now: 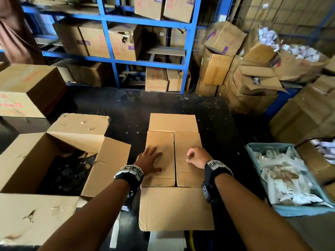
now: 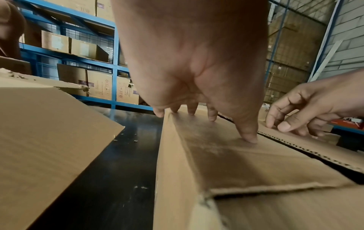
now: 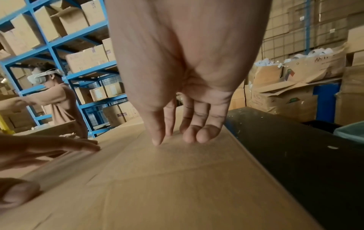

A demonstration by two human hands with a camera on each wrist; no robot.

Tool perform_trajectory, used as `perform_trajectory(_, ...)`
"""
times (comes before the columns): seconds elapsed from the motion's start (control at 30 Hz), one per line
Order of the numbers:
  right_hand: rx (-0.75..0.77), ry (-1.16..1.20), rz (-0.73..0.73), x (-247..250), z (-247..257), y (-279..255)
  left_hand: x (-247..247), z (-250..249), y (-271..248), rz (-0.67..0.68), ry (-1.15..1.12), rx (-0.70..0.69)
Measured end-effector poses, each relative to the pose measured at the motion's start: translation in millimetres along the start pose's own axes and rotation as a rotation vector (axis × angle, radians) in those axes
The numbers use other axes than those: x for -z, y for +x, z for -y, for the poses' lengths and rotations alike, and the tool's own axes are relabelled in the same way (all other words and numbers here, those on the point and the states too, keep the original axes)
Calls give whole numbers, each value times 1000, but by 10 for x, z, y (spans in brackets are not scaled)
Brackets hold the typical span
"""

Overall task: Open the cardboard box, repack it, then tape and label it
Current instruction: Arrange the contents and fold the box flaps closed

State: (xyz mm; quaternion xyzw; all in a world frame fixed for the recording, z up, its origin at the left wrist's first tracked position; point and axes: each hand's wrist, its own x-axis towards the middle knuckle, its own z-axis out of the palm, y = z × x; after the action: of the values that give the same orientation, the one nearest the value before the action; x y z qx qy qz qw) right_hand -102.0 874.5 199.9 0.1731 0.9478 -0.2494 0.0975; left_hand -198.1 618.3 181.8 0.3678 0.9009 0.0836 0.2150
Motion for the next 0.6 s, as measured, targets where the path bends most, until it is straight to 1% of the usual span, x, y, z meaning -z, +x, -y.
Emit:
perform_trajectory(0.13,-1,32,-38,63,-44,302,91,36,211,13,15,11)
perform_trajectory(0.2,-14,10,-106,115,-81,492,136,72,319,13,12,24)
perform_trajectory(0.3,-119,5,-201,222,-95,786,220,161,471,14,-34,55)
perform_trajectory(0.37,-221,60,-208,294,-128,1001,261,208,542,23,-75,70)
perform_trajectory(0.43,-279,227,-205,375,-145,1182,291,239,590,30,-100,73)
perform_trajectory(0.5,-293,458,-233,452,-137,1288,310,248,607,36,-130,75)
perform_trajectory(0.6,-342,717,-344,538,-140,1296,289,251,583,26,-213,78)
